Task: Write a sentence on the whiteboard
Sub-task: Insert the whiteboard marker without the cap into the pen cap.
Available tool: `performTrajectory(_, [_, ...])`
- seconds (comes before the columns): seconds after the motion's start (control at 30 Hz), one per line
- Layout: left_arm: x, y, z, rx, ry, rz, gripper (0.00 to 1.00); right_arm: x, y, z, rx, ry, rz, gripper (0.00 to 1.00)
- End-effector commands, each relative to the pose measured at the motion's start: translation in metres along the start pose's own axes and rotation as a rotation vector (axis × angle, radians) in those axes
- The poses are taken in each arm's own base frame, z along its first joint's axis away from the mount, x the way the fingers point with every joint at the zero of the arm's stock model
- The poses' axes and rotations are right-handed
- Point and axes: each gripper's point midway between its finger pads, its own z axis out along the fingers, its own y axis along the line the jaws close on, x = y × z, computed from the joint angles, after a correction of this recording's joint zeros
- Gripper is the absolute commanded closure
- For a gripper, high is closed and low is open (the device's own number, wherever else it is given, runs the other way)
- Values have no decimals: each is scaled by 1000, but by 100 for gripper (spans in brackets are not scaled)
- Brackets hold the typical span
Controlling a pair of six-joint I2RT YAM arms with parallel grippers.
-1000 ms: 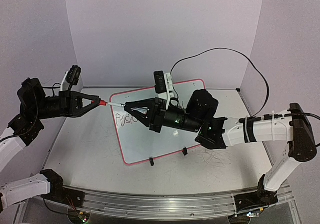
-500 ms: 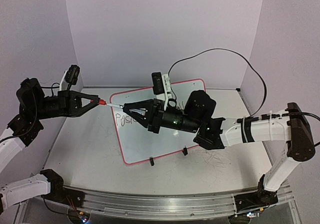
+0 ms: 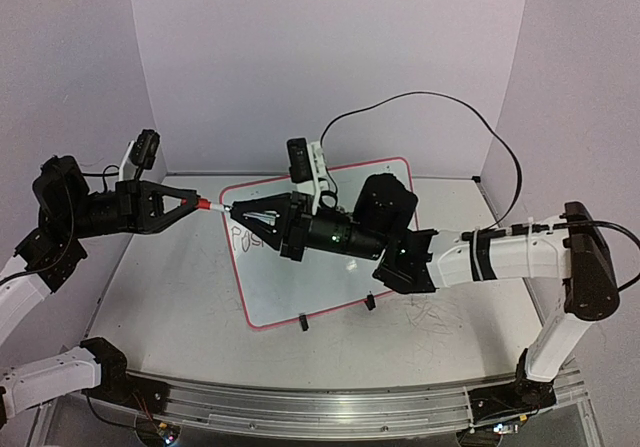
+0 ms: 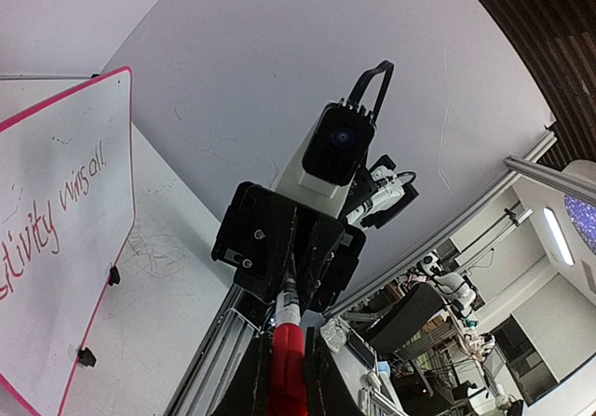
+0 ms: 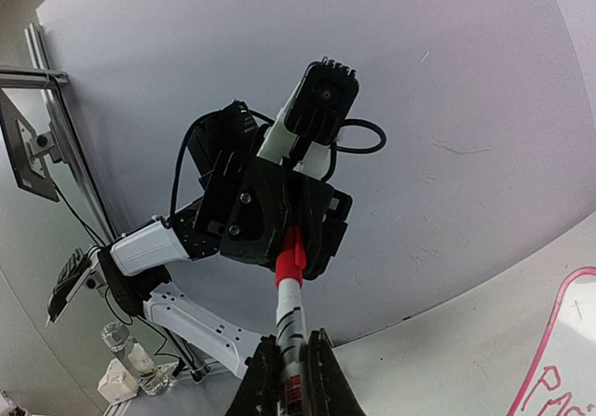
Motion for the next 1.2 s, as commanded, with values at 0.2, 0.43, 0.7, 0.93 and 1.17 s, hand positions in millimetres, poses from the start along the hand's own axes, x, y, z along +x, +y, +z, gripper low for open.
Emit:
performTrajectory(0.2, [0, -8, 2, 45, 20, 51, 100, 9, 5, 49, -123, 84, 8, 100])
performTrajectory(0.43, [13, 10, 17, 37, 79, 25, 100, 29, -4, 89, -141, 180, 27, 100])
performTrajectory(0.7, [27, 18, 26, 44, 133, 41, 100, 42, 8, 113, -186, 238, -24, 100])
performTrajectory(0.93, [1, 11, 22, -24, 26, 143, 92, -1, -11, 41, 5, 109, -35, 100])
performTrajectory(1.17, [-31, 17, 18, -138, -106, 200, 18, -40, -48, -116, 335, -19, -7, 100])
